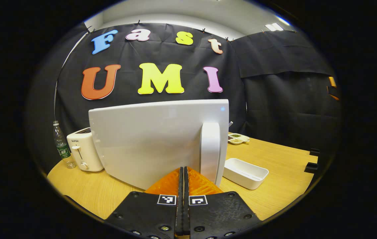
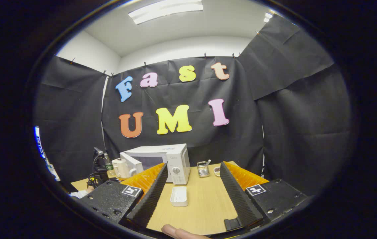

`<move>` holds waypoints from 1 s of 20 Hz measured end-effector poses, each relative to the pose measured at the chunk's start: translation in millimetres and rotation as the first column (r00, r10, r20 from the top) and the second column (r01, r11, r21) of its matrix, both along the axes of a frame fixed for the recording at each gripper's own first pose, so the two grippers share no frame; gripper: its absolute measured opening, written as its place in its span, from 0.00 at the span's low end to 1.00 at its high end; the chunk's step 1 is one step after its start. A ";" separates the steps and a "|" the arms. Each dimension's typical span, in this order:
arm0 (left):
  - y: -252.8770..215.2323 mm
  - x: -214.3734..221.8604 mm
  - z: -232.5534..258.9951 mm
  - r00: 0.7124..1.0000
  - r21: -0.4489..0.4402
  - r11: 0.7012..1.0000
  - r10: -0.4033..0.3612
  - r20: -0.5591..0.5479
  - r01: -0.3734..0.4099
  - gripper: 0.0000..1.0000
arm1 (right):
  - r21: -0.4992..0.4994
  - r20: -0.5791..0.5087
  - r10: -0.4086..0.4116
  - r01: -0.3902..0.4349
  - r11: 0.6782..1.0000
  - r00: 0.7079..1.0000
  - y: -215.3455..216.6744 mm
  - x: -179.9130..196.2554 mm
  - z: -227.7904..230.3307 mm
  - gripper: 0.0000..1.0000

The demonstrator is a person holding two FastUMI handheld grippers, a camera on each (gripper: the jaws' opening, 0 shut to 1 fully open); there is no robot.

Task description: Open the microwave oven with the left hand, put the food in, and close the microwave oven.

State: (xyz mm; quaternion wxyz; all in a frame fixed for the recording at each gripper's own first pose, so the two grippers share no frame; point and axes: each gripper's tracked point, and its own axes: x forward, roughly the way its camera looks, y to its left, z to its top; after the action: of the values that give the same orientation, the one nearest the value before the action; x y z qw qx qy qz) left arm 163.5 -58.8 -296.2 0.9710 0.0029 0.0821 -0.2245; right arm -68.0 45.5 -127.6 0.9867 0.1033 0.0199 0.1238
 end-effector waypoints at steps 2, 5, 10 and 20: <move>-17.4 11.9 4.0 1.000 -0.016 1.000 -0.002 -0.004 0.002 0.00 | 0.002 -0.001 -0.002 0.002 1.000 1.000 -7.3 4.2 -3.8 1.00; -38.3 31.8 17.4 1.000 -0.039 0.999 0.006 0.017 -0.006 0.00 | 0.003 -0.003 0.001 -0.001 1.000 1.000 -13.6 9.7 -10.6 0.99; -52.1 66.7 16.0 0.999 -0.041 0.998 0.045 0.003 -0.045 0.00 | -0.002 0.005 -0.004 0.004 1.000 1.000 -28.5 19.5 -18.3 1.00; -60.1 123.6 15.7 0.994 -0.102 0.988 0.112 0.003 -0.111 0.00 | 0.028 -0.020 0.005 -0.005 1.000 1.000 -46.0 50.9 -48.3 1.00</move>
State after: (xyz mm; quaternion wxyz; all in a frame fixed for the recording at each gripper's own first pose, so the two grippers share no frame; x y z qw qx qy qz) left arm 287.1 -118.9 -280.5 0.9813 -0.0504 0.0664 -0.1735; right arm -17.1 -0.5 -175.9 0.9846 0.1184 0.0286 0.1254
